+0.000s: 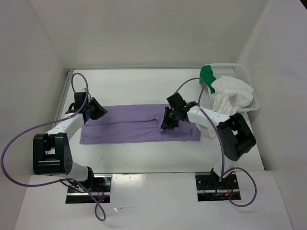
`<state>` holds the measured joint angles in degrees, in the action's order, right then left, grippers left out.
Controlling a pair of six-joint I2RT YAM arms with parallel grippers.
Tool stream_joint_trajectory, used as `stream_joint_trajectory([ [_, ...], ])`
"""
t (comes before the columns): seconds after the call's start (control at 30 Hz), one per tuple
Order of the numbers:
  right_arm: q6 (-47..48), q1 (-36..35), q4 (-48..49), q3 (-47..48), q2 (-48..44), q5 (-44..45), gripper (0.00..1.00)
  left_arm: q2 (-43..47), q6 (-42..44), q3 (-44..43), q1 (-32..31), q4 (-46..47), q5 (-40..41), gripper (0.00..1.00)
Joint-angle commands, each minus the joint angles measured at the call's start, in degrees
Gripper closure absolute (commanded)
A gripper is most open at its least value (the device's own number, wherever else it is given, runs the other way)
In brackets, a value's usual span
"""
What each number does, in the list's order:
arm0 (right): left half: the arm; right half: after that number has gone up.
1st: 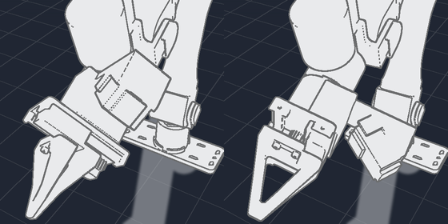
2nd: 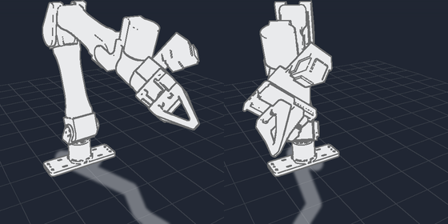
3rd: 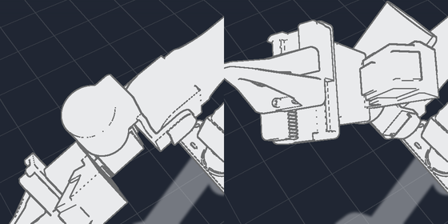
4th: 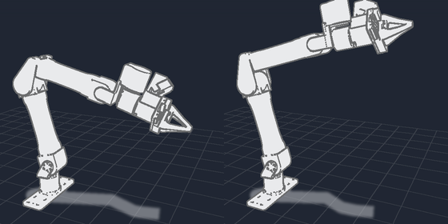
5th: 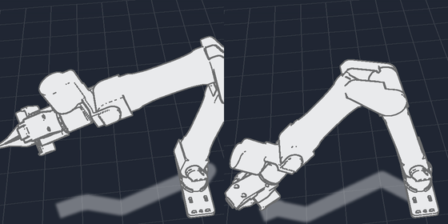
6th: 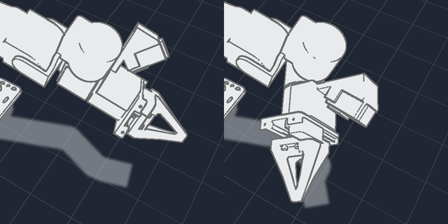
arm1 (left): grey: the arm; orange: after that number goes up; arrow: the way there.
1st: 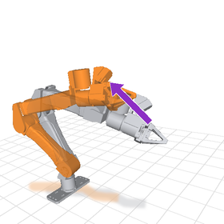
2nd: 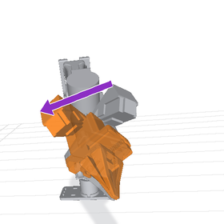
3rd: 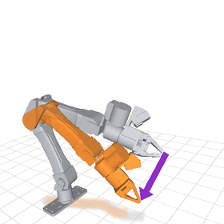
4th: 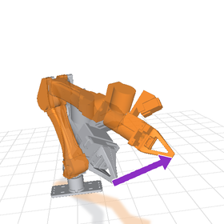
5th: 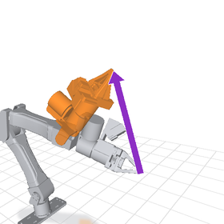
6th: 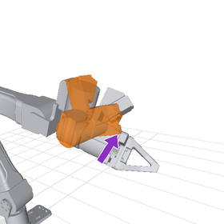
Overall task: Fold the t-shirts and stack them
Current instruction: Fold the other side of the tshirt into a rectangle
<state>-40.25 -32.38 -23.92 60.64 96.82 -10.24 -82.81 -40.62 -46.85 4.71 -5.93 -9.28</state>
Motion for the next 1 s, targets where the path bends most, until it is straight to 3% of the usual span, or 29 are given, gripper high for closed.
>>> stream_joint_trajectory([
  [0.0,-3.9,-1.0,1.1,-1.5,-4.2,-3.9,0.76,-1.0,-0.5,-3.2,-0.2,2.2,-1.0,0.65],
  [0.03,-4.6,-1.0,0.3,-1.5,-5.0,-4.5,0.73,-1.0,-0.5,-4.0,-0.2,1.7,-1.0,0.65],
  [0.13,-5.1,-1.0,-0.2,-0.5,-6.6,-6.7,0.46,-2.7,0.0,-6.8,-0.2,1.7,-1.0,0.65],
  [0.2,-2.5,-1.0,-2.3,1.7,-6.6,-5.8,0.46,-2.7,0.0,-7.4,-0.2,1.7,-1.0,0.65],
  [0.23,-1.6,-1.0,-3.1,3.9,-6.6,-4.9,0.49,-3.2,0.0,-7.4,-0.2,1.7,-1.0,0.65],
  [0.3,0.3,1.2,-3.9,6.7,-6.1,-1.7,0.77,-3.2,-0.6,-7.9,-0.7,1.7,-1.5,0.65],
  [0.43,3.5,6.0,-4.4,8.5,-2.3,3.5,0.92,-3.8,-0.6,-7.9,-0.8,2.2,-1.5,0.65],
  [0.57,2.7,7.9,-3.3,4.0,-1.5,4.1,0.93,-3.8,-0.1,-8.4,-0.8,2.2,-2.1,0.65],
  [0.77,-3.4,7.9,2.0,-13.2,-9.1,0.4,0.93,-5.6,-0.1,-8.4,-1.3,2.8,-2.6,0.65],
  [0.97,-4.0,7.9,2.0,-14.7,-9.6,1.9,0.92,-8.2,1.2,-8.4,-1.8,2.8,-1.5,0.65],
])
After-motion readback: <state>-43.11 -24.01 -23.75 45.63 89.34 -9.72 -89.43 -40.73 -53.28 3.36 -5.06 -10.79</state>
